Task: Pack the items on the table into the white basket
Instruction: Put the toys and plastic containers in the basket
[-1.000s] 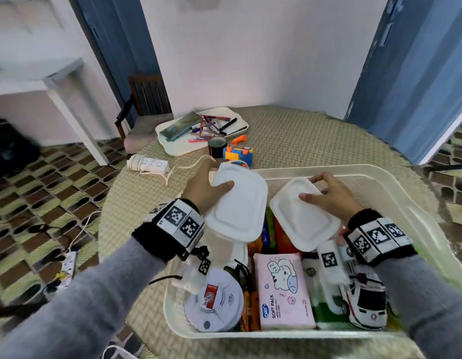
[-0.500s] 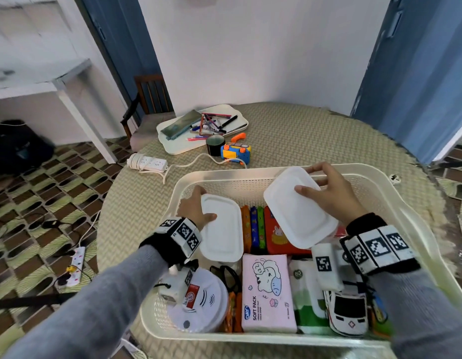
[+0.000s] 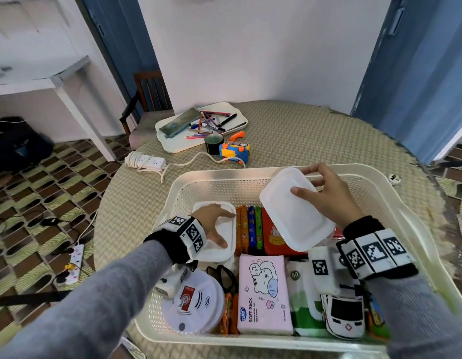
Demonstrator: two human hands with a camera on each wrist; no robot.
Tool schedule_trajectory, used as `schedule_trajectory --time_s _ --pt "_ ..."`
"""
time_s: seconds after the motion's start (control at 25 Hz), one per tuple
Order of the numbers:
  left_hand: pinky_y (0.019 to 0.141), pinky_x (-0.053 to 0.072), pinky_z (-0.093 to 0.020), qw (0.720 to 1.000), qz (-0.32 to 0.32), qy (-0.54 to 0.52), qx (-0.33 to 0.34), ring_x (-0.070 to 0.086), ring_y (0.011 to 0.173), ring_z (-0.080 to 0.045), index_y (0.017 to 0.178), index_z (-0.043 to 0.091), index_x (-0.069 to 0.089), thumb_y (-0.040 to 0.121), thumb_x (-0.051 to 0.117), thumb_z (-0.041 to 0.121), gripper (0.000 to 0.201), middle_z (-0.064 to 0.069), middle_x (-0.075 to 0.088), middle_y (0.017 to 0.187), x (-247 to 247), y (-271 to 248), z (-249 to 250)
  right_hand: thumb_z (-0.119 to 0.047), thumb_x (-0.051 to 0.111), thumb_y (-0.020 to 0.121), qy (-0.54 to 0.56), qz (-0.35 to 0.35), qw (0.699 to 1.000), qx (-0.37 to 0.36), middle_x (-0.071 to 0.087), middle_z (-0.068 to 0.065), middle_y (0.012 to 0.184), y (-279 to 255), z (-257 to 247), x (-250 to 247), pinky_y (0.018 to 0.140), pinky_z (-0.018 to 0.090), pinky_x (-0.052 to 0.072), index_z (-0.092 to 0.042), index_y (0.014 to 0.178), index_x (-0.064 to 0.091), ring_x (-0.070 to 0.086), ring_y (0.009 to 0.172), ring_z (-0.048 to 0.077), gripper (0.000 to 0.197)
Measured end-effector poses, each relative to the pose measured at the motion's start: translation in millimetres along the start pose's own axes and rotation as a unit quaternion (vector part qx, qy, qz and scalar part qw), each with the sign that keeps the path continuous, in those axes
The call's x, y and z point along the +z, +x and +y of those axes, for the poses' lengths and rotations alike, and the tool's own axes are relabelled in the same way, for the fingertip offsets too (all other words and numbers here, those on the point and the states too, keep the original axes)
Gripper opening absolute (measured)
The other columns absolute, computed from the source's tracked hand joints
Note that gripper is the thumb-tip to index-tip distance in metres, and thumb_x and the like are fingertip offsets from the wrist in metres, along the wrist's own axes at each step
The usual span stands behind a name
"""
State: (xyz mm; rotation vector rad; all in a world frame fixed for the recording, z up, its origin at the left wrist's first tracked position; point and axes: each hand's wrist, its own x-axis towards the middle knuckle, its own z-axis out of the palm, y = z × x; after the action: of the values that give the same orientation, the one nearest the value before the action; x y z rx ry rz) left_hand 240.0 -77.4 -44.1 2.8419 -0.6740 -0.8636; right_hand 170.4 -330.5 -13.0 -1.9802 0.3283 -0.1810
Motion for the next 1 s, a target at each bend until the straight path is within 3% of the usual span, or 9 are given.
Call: schedule_trajectory --time_s 0.16,0.28,0.4,0.52,0.72,0.88,1.0 --pt "0.111 0.020 -0.029 0.999 0.023 0.001 -0.022 0.028 0.140 -0.021 0.145 0.026 0.036 0.076 0.078 0.026 0.081 0.000 0.034 0.152 -1 2 -4 -0.025 0.076 0.079 -0.005 -0.001 1.000 0.002 0.062 0.009 0.109 -1 0 -1 0.067 0.029 0.046 -0.023 0.107 0.056 0.059 0.096 0.024 0.034" --pt "0.111 0.020 -0.028 0.998 0.024 -0.042 -0.028 0.028 0.141 -0.020 0.145 0.023 0.037 0.077 0.078 0.030 0.080 0.001 0.033 0.153 -5 -4 -5 -0.025 0.075 0.080 0.005 0.005 1.000 0.006 0.062 0.006 0.107 -2 -2 -3 0.064 0.027 0.046 -0.022 0.110 0.056 0.059 0.093 0.020 0.036" --pt "0.111 0.020 -0.027 0.993 0.063 -0.097 -0.014 0.029 0.139 -0.017 0.143 0.023 0.039 0.077 0.077 0.035 0.078 0.002 0.035 0.151 -23 -20 -2 -0.026 0.071 0.083 0.025 0.022 0.999 0.003 0.062 0.003 0.103 -3 -6 -4 0.065 0.026 0.046 -0.020 0.114 0.054 0.057 0.089 0.014 0.035" --pt "0.108 0.026 -0.026 0.987 0.109 -0.114 -0.008 0.035 0.135 -0.016 0.141 0.024 0.042 0.079 0.074 0.039 0.071 0.001 0.040 0.147 -54 -43 -5 -0.030 0.066 0.087 0.046 0.013 0.999 0.008 0.064 0.005 0.101 -3 -15 4 0.066 0.030 0.048 -0.022 0.111 0.056 0.060 0.088 0.019 0.028" --pt "0.105 0.028 -0.025 0.982 0.163 -0.093 -0.031 0.037 0.134 -0.017 0.142 0.022 0.038 0.080 0.072 0.038 0.072 0.001 0.040 0.147 -88 -80 -33 -0.025 0.057 0.092 0.022 -0.009 1.000 -0.004 0.061 0.005 0.099 -3 -37 32 0.061 0.025 0.040 -0.019 0.107 0.057 0.054 0.079 0.015 0.016" --pt "0.107 0.030 -0.032 0.982 0.117 -0.125 -0.074 0.040 0.132 -0.021 0.147 0.026 0.023 0.074 0.079 0.037 0.093 -0.002 0.037 0.150 -66 -88 -68 -0.014 0.049 0.092 0.007 -0.046 0.999 0.024 0.056 0.007 0.107 -9 -49 63 0.061 0.023 0.038 -0.015 0.107 0.056 0.051 0.091 0.021 0.017" --pt "0.095 0.044 -0.032 0.971 0.088 -0.216 -0.055 0.057 0.110 -0.020 0.147 0.031 0.019 0.079 0.077 0.022 0.089 -0.008 0.047 0.140 -44 -86 -81 -0.011 0.047 0.090 -0.017 -0.097 0.994 0.052 0.057 0.011 0.112 -12 -45 90 0.076 0.033 0.048 -0.011 0.111 0.053 0.054 0.100 0.026 0.022"
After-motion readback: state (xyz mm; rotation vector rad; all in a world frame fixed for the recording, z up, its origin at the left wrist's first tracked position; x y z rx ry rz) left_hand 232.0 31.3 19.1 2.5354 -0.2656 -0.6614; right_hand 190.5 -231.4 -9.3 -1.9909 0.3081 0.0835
